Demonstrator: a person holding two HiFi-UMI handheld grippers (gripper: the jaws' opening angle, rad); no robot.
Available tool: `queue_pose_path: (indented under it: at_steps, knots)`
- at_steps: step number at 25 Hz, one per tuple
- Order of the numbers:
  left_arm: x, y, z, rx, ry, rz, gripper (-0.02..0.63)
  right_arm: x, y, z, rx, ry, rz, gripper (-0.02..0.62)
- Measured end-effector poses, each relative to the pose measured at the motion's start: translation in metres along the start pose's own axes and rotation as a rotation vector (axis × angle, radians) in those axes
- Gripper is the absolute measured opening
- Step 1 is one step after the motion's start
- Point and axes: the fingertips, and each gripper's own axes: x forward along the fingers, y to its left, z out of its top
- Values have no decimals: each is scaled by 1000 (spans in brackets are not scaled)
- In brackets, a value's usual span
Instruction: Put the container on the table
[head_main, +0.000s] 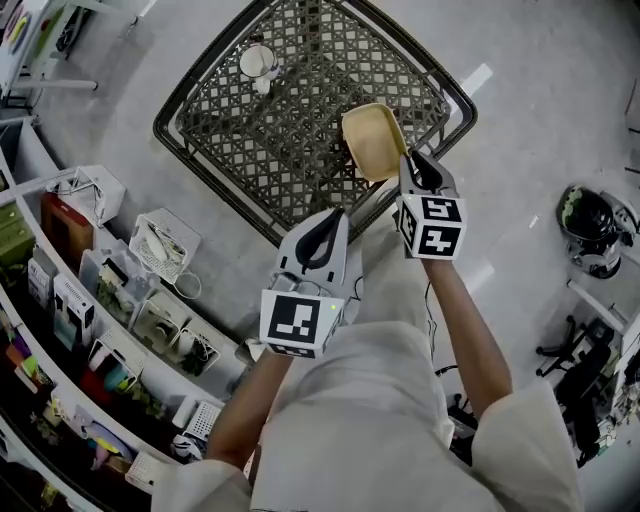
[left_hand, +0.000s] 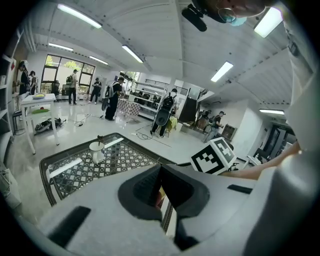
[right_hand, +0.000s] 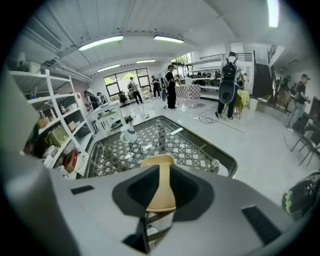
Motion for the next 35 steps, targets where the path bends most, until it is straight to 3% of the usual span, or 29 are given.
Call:
queue_pose_path:
  at_steps: [7, 11, 20, 22, 27, 35]
  knots:
    - [-24, -4, 16, 8, -37, -14, 20, -65, 28, 42, -2, -109, 71, 58]
    - [-39, -12, 28, 15, -66, -37, 20, -103, 28, 58, -27, -166, 53, 58]
    - [-74, -26, 61, -3, -137, -76, 20, -180, 33, 76, 37, -252, 43, 57]
    - [-82, -29, 73, 23, -161, -81, 20, -193, 35, 80, 34, -278, 50, 57]
    - [-99, -31, 94, 84, -210, -71, 20, -224, 44, 85, -5, -322, 64, 55]
    - [-113, -28, 96, 88, -234, -33, 20, -256, 51, 91, -41, -400, 58, 55]
